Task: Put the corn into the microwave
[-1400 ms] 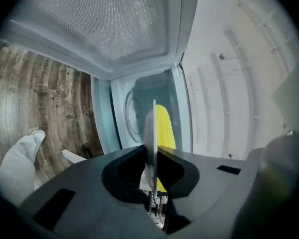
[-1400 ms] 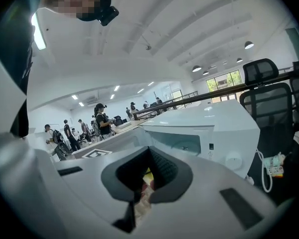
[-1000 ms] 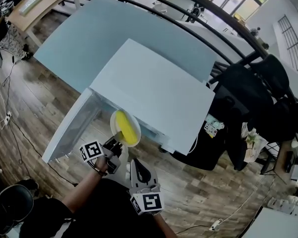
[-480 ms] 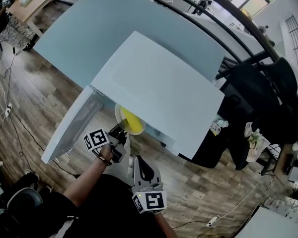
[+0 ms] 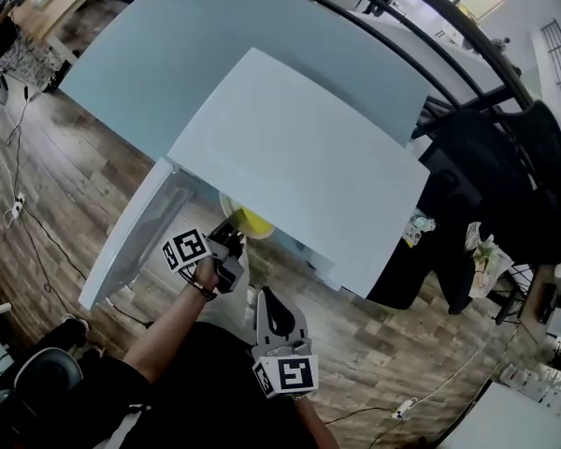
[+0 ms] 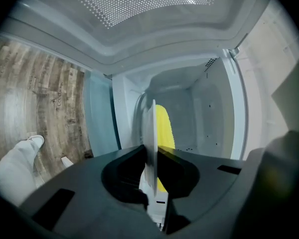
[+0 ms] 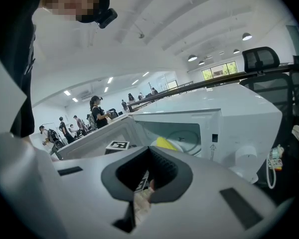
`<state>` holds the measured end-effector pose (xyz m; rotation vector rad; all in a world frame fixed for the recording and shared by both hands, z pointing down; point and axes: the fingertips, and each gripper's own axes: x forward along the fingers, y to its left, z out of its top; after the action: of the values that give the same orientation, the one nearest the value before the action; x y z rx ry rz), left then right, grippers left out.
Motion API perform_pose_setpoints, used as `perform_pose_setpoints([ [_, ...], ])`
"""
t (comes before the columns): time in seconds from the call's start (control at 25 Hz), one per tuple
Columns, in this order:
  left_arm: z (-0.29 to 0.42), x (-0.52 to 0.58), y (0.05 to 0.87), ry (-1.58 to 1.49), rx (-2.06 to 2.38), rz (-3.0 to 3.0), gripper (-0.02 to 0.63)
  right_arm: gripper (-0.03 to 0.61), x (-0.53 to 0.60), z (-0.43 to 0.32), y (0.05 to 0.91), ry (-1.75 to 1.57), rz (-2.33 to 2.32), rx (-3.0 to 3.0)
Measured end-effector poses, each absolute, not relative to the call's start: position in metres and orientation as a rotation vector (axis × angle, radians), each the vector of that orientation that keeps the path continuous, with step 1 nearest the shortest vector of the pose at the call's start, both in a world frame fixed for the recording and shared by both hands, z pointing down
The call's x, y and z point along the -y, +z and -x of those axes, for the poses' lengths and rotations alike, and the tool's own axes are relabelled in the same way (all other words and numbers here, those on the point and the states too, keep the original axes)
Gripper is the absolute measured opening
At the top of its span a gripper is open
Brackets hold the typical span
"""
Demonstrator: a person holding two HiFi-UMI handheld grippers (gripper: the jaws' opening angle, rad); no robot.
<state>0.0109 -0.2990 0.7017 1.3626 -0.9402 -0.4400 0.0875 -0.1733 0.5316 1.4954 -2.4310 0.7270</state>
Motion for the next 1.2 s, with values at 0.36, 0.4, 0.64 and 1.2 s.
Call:
perform_pose_setpoints([
  [0.36,-0.013,0.307,0.709,-0.454,0.952,-1.328,0.038,0.009,0.178,-0.093,0.537,0.756,-1.506,2.414],
  [0.4,-0.013,0.309,0.709,-0.452,0.957,-1.328,0.038,0.009,0.178,-0.094,0.537,0.758,-1.507,2.414],
  [0.64,-0.011,0.319,0.716,-0.406,1.022,-1.315,0.038,0.009,0.179,-0.097,0.541,0.769,-1.517,2.404],
  [1.2,-0.017,0.322,0.716,-0.246,1.108,-1.431,0.041,0.009,0.173,-0.107,0.549,0.794,-1.548,2.369],
])
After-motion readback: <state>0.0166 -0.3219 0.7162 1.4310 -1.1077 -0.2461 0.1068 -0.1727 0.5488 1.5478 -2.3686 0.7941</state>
